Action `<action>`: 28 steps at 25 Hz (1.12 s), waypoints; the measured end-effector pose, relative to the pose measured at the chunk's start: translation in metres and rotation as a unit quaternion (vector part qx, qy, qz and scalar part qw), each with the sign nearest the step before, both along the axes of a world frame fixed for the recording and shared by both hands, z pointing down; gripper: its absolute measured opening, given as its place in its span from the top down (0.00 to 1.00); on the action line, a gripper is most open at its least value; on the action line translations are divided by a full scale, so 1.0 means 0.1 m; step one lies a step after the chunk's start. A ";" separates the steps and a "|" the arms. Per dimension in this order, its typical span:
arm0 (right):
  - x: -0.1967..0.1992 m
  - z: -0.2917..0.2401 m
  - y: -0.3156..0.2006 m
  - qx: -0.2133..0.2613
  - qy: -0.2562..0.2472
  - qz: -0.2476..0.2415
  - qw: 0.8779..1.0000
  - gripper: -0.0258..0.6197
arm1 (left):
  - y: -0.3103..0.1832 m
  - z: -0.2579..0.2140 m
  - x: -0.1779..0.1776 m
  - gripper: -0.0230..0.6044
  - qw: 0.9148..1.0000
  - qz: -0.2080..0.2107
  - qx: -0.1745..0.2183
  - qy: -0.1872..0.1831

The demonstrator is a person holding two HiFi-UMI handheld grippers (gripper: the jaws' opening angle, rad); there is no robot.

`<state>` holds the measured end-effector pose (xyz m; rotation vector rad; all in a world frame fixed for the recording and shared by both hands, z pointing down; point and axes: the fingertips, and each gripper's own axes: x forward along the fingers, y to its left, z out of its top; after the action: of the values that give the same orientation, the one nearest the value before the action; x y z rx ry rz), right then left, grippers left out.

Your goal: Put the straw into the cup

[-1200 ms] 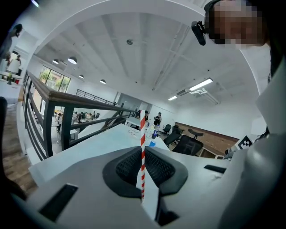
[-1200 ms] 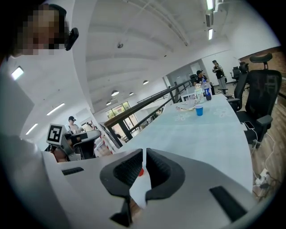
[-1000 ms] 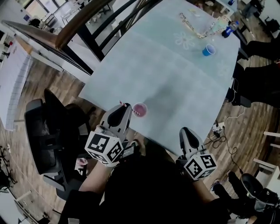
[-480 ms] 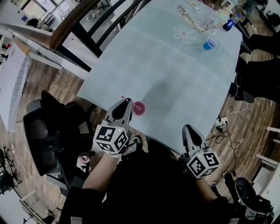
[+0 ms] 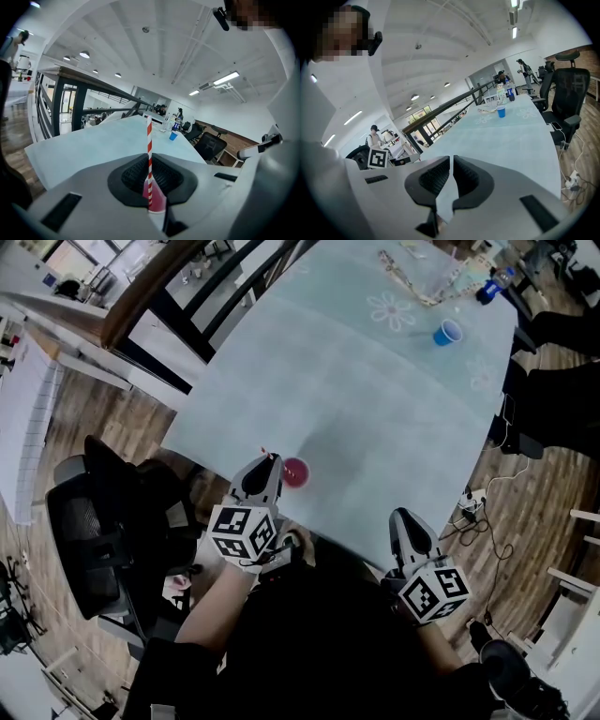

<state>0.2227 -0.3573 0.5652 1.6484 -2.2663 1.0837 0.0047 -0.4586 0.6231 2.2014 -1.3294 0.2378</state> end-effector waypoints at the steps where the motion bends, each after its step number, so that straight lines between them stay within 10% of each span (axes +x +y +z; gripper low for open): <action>1: 0.00 0.01 0.01 0.000 0.000 0.000 1.000 0.89 | 0.01 0.03 0.00 0.91 1.000 -0.001 -0.003 0.001; 28: -0.20 -0.13 0.17 0.015 0.001 0.008 1.000 0.89 | 0.24 0.02 -0.14 0.82 1.000 0.017 -0.012 -0.023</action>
<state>0.2024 -0.3403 0.5520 1.6798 -2.2849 1.0560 -0.0092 -0.4346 0.6251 2.2133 -1.3072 0.3166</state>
